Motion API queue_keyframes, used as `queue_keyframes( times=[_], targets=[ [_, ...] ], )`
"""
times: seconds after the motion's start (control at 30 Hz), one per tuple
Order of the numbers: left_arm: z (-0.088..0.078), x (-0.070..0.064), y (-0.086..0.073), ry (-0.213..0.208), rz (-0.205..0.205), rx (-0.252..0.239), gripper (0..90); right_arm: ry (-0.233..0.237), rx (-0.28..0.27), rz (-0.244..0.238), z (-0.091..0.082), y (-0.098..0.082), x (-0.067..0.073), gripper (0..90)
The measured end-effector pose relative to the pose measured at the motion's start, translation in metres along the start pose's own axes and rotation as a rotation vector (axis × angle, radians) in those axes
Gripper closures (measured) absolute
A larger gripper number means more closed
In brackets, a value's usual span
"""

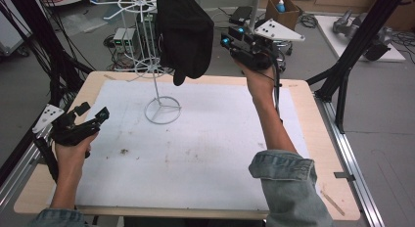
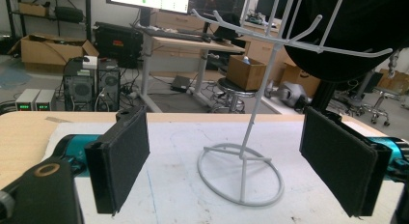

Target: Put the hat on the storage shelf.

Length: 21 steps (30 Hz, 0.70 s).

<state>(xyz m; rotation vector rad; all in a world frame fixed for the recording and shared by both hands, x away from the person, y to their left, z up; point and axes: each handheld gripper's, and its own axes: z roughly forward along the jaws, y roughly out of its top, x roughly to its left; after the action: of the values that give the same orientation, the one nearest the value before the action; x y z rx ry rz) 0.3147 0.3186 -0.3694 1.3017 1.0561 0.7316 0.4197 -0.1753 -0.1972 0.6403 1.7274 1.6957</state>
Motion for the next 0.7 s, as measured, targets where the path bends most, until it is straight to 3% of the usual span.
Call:
queue_keyframes(
  times=[0.17,0.2,0.53,0.57,0.7],
  targets=[
    [0.0,0.001,-0.001,0.004,0.0,0.003,17.9,-0.028,0.009,-0.007,-0.02,-0.005,-0.008,61.2],
    [0.001,0.0,-0.001,0.004,-0.001,0.003,17.9,-0.045,0.007,-0.003,-0.03,-0.006,-0.013,59.9],
    [0.002,0.0,-0.003,0.004,0.003,0.014,17.9,-0.1,-0.012,-0.021,-0.072,-0.016,-0.019,53.8],
    [0.003,0.0,-0.003,0.004,0.004,0.014,17.9,-0.122,-0.012,-0.007,-0.082,-0.019,-0.022,49.8],
    [0.003,0.0,-0.003,0.005,0.005,0.015,17.9,-0.142,-0.025,0.01,-0.093,-0.024,-0.025,46.2]
  ],
)
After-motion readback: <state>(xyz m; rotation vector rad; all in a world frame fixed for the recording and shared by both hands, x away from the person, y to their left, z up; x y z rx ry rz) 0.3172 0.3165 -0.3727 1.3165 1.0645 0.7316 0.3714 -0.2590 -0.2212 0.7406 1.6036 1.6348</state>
